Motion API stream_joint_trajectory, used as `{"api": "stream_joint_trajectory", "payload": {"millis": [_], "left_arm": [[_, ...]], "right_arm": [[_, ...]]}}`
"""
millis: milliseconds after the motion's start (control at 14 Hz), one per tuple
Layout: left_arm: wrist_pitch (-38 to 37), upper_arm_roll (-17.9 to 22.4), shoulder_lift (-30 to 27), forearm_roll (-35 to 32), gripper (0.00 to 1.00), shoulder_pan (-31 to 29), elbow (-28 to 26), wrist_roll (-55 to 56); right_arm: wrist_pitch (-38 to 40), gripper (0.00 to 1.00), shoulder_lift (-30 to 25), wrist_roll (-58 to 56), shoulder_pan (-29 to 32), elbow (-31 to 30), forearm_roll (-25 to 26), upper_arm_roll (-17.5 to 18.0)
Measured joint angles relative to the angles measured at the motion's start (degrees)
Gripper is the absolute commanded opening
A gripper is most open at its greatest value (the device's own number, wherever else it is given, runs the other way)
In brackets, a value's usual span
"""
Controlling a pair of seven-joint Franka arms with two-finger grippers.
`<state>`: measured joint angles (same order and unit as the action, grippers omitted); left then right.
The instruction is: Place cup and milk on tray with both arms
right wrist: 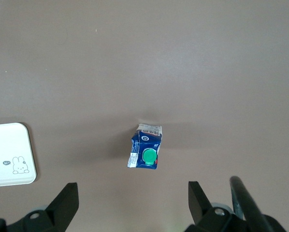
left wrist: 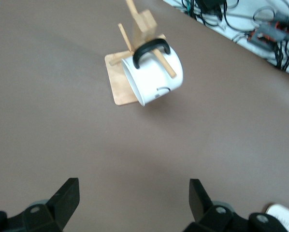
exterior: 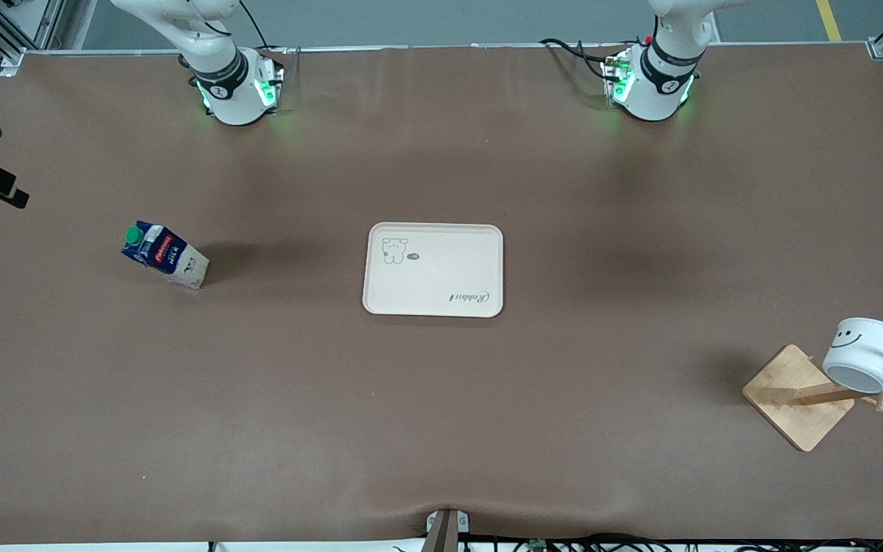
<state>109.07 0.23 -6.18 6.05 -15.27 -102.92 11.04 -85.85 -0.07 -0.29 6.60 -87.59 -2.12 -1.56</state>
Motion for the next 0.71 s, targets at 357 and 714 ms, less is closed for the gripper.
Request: {"api": "stream_joint_trajectory", "payload": {"millis": [357,714], "left_arm": [[10.3,0.08,-1.51,10.53,1.0,-5.01,-8.92,-0.41],[21.16,-0.56,0.5,17.52,1.0,-5.05,-14.66,-3.56]], "right_arm": [[0.0,1.0,0.0,0.0,0.0,0.02,0.0,0.04],[0.0,1.0,0.01,0.0,0.0,0.04,0.0,-0.02]]}}
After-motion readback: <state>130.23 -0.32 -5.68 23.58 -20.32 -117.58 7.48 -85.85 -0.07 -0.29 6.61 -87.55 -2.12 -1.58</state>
